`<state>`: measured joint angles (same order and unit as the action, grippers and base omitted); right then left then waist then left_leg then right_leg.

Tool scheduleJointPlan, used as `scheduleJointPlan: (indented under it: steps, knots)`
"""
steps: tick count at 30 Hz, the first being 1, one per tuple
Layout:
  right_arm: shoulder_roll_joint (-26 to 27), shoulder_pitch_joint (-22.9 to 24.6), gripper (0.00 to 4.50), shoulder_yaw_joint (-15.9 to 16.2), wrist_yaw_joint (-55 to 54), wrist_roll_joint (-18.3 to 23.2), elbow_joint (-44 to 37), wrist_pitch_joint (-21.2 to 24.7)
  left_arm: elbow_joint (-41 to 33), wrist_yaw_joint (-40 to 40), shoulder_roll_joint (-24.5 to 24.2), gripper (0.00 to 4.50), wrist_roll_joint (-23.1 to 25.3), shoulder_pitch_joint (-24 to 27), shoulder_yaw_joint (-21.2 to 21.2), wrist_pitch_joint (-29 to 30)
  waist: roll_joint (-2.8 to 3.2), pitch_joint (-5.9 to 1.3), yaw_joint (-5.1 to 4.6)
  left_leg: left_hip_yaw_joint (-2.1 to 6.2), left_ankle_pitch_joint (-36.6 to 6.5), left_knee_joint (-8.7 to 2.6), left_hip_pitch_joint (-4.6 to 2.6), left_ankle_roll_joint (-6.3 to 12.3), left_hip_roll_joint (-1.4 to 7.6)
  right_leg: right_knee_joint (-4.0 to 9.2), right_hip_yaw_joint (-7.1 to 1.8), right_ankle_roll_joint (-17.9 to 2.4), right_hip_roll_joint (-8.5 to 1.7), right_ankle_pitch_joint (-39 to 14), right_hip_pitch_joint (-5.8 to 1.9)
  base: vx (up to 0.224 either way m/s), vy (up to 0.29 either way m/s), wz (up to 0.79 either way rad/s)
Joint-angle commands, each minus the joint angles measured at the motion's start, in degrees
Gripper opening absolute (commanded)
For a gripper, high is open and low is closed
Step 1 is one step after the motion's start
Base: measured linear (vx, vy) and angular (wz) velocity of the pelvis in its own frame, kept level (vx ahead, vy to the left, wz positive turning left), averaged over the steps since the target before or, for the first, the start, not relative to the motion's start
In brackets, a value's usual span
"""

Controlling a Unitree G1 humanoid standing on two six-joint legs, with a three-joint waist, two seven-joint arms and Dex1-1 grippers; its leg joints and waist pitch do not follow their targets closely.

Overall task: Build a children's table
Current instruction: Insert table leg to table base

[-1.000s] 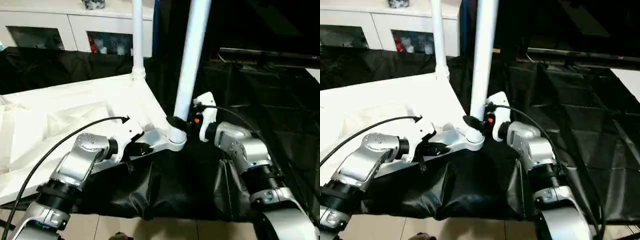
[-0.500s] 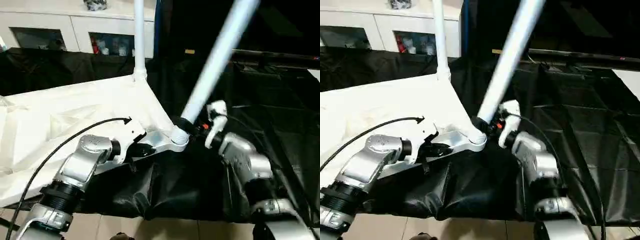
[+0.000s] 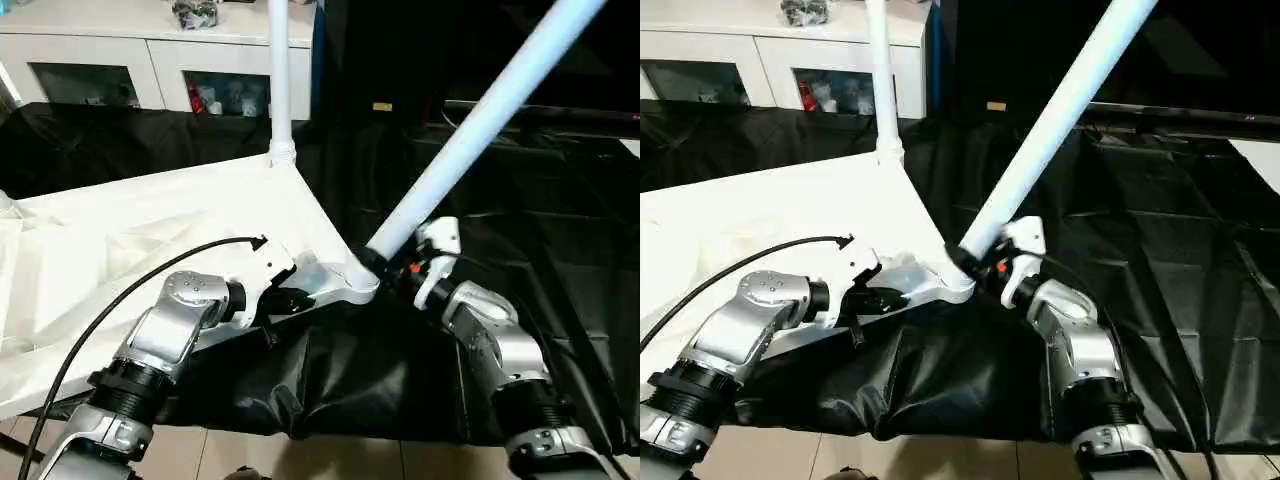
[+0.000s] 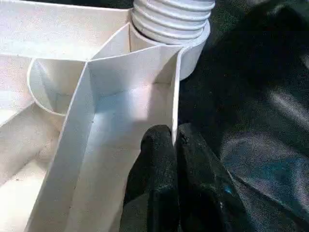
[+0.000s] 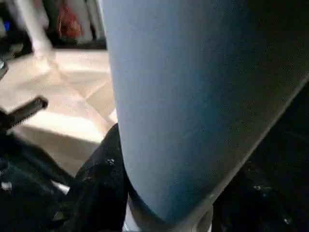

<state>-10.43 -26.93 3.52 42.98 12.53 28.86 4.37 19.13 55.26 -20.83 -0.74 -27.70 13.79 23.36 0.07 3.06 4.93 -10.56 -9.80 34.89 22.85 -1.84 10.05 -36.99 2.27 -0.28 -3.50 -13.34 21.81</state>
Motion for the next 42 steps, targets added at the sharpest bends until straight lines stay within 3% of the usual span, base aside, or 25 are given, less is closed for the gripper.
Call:
scheduleJointPlan:
  steps: [1, 2, 5, 7, 8, 11, 16, 17, 19, 20, 24, 33, 38, 39, 41, 42]
  knots:
    - [-0.8, 0.7, 1.89, 3.8, 0.8, -4.3, 4.0, 3.0, 0.0, -0.8, 0.2, 0.0, -0.5, -1.7, -0.3, -1.6, -0.2, -3.4, -0.32, 1.33, -12.4, -4.69, -1.84, 0.11, 3.34, 5.22, -2.63, -12.5, -4.93, -8.2, -1.6, 0.0, 0.0, 0.0]
    - [-0.8, 0.7, 1.89, 3.8, 0.8, -4.3, 4.0, 3.0, 0.0, -0.8, 0.2, 0.0, -0.5, -1.7, -0.3, -1.6, -0.53, -3.42, -0.36, 1.34, -12.5, -4.68, -1.79, 0.13, 3.36, 5.21, -2.64, -12.5, -4.98, -8.6, -1.63, 0.0, 0.0, 0.0]
    - [-1.2, -0.6, 1.89, 5.2, 2.2, -5.1, 4.9, 4.4, 0.1, -0.3, -0.2, 0.0, -0.2, -1.8, 0.1, -1.8, -0.25, -3.3, -0.51, 1.46, -13.5, -4.85, -1.8, -0.24, 3.4, 5.41, -2.67, -12.0, -4.97, -10.6, -1.48, 0.0, 0.0, 0.0]
    - [-1.6, -1.9, 1.89, 6.2, 3.2, -6.1, 6.8, 4.4, -0.2, 0.6, -0.8, 0.0, -0.1, -1.7, 0.5, -2.0, -0.94, -3.34, -0.54, 1.43, -13.5, -4.86, -1.8, -0.19, 3.41, 5.34, -2.69, -11.9, -4.97, -10.6, -1.48, 0.0, 0.0, 0.0]
    - [-1.7, -2.8, 1.89, 6.5, 3.8, -6.4, 8.2, 4.3, -0.5, 1.3, -1.2, 0.0, -0.1, -1.7, 0.8, -2.1, -0.59, -3.34, -0.59, 1.45, -13.6, -4.86, -1.85, -0.27, 3.41, 5.37, -2.69, -12.0, -5.06, -11.0, -1.35, 0.0, 0.0, 0.0]
    - [-1.8, -4.4, 1.89, 6.8, 5.3, -6.3, 10.4, 4.7, -1.2, 2.3, -1.8, 0.0, -0.1, -1.6, 1.1, -2.0, -0.58, -3.27, -0.92, 1.48, -14.8, -4.95, -1.88, -0.65, 3.4, 5.5, -2.71, -12.0, -5.02, -12.0, -1.28, 0.0, 0.0, 0.0]
    - [-2.7, -6.3, 1.89, 7.7, 10.1, -6.4, 13.8, 4.7, -3.3, 4.9, -3.3, 0.0, -0.6, -1.4, 1.7, -1.4, -1.34, -3.55, -1.29, 1.47, -13.4, -5.03, -1.88, -0.19, 3.53, 5.2, -2.62, -12.8, -4.94, -8.2, -1.51, 0.0, 0.0, 0.0]
    - [-2.8, -6.4, 1.89, 7.8, 10.8, -6.4, 14.2, 4.5, -3.5, 5.2, -3.5, 0.0, -0.7, -1.3, 1.8, -1.4, -1.25, -3.59, -1.31, 1.5, -13.1, -5.0, -1.87, -0.04, 3.53, 5.04, -2.59, -13.1, -4.93, -7.2, -1.55, 0.0, 0.0, 0.0]
    - [-3.3, -6.8, 1.89, 8.3, 14.0, -6.0, 14.7, 4.8, -4.6, 6.5, -4.2, 0.0, -1.0, -1.2, 2.2, -1.3, -1.3, -3.72, -1.2, 1.5, -12.5, -4.97, -1.94, 0.22, 3.59, 4.9, -2.51, -13.6, -4.95, -5.8, -1.65, 0.0, 0.0, 0.0]
    - [-3.7, -6.9, 1.89, 8.6, 16.0, -5.7, 14.8, 4.8, -5.2, 7.5, -4.7, 0.0, -1.3, -1.2, 2.5, -1.3, -1.63, -3.73, -1.24, 1.38, -12.2, -4.95, -2.0, 0.54, 3.64, 4.89, -2.49, -14.0, -4.91, -4.5, -1.67, 0.0, 0.0, 0.0]
    - [-5.5, -6.5, 1.89, 10.6, 24.5, -5.3, 13.8, 4.4, -7.9, 10.8, -6.8, 0.0, -2.1, -1.6, 3.3, -0.9, -1.65, -3.69, -0.81, 1.37, -11.8, -5.01, -2.2, 1.08, 3.79, 4.69, -2.36, -14.8, -4.9, -2.5, -1.69, 0.0, 0.0, 0.0]
    - [-6.9, -6.0, 1.89, 13.2, 32.6, -6.0, 12.8, 1.9, -8.1, 13.9, -9.2, 0.0, -2.0, -3.2, 3.7, -1.4, -1.88, -3.31, 0.03, 1.46, -16.0, -5.54, -2.56, -1.1, 3.89, 5.24, -2.55, -14.0, -5.18, -8.6, -1.44, 0.0, 0.0, 0.0]
    - [-4.8, -7.0, 1.89, 10.9, 27.7, -6.4, 15.7, -0.2, -7.7, 8.9, -7.6, 0.0, -1.8, -3.3, 1.6, 0.5, -1.86, -3.35, 0.06, 1.51, -16.4, -5.64, -2.64, -1.74, 3.92, 5.14, -2.55, -14.2, -5.18, -8.2, -1.32, 0.0, 0.0, 0.0]
    - [-3.4, -8.1, 1.89, 9.0, 22.3, -6.6, 18.3, -1.0, -7.9, 6.2, -6.3, 0.0, -1.6, -3.3, 0.5, 2.2, -1.97, -3.08, -0.05, 1.51, -17.8, -5.75, -2.64, -2.18, 3.88, 5.34, -2.6, -14.3, -5.31, -10.2, -1.15, 0.0, 0.0, 0.0]
    - [-2.9, -8.6, 1.89, 8.3, 20.4, -6.5, 19.3, -1.1, -8.0, 5.3, -5.9, 0.0, -1.6, -3.3, 0.1, 2.8, -1.94, -2.91, -0.27, 1.74, -20.3, -5.81, -2.8, -3.41, 3.8, 5.77, -2.63, -13.7, -5.6, -15.8, -1.11, 0.0, 0.0, 0.0]
    - [-1.2, -10.5, 1.89, 6.6, 11.3, -7.6, 23.4, -2.1, -8.8, 1.8, -4.2, 0.0, -1.1, -3.2, -0.7, 5.2, -2.18, -2.88, -0.36, 1.94, -20.6, -5.97, -2.64, -3.79, 3.87, 5.92, -2.62, -12.7, -5.65, -17.8, -1.17, 0.0, 0.0, 0.0]
